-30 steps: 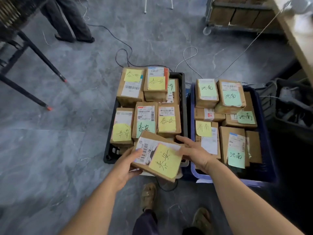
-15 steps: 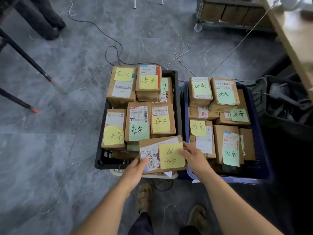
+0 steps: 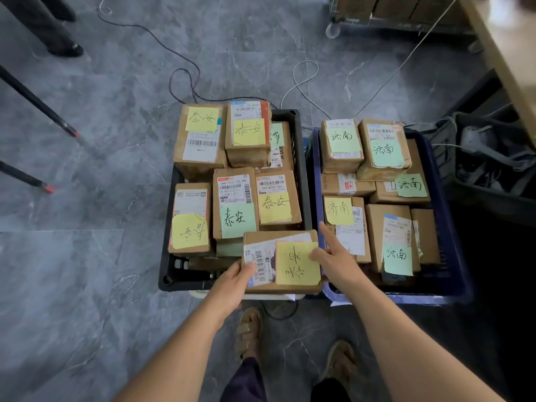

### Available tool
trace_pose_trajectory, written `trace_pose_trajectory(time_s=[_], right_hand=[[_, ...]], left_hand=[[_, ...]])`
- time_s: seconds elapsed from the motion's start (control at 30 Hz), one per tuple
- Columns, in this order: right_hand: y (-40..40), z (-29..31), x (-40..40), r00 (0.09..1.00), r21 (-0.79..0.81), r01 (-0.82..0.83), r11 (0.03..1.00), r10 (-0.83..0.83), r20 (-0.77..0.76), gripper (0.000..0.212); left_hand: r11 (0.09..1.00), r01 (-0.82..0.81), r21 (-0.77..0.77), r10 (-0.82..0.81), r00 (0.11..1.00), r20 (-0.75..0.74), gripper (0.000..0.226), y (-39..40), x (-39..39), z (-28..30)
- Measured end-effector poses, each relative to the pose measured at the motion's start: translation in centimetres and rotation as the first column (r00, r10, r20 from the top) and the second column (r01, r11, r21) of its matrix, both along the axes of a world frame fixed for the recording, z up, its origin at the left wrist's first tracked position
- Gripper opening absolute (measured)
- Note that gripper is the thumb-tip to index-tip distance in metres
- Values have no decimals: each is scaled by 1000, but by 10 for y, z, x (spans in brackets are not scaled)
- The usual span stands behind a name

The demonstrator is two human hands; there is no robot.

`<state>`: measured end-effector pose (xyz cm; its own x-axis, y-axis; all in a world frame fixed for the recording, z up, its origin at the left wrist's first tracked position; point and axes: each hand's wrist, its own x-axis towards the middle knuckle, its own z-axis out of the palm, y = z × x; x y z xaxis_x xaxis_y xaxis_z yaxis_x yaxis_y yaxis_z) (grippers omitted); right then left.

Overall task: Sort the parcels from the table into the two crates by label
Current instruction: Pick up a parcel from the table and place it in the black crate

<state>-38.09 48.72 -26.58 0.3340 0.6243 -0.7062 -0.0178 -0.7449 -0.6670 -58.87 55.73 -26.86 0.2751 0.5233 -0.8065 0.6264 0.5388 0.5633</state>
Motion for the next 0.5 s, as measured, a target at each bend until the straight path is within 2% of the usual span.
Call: trace_pose_trajectory(time_s=[0.2, 0.3, 0.43, 0.5], right_hand=[[-6, 20, 8, 997, -20, -78, 997, 78, -15, 39], [-12, 31, 18, 996, -32, -74, 997, 72, -46, 32], [-24, 38, 37, 991, -60, -72, 996, 65, -117, 26], [-26, 39, 43, 992, -65, -45, 997, 37, -119, 26]], left_hand=[[1000, 12, 15, -13, 998, 63, 41, 12, -5, 23], [993, 105, 49, -108, 993, 57, 38, 21, -4, 32], [955, 296, 12, -296, 954, 41, 31, 31, 4, 44], [941, 337, 18, -337, 940, 58, 35, 38, 11, 47]])
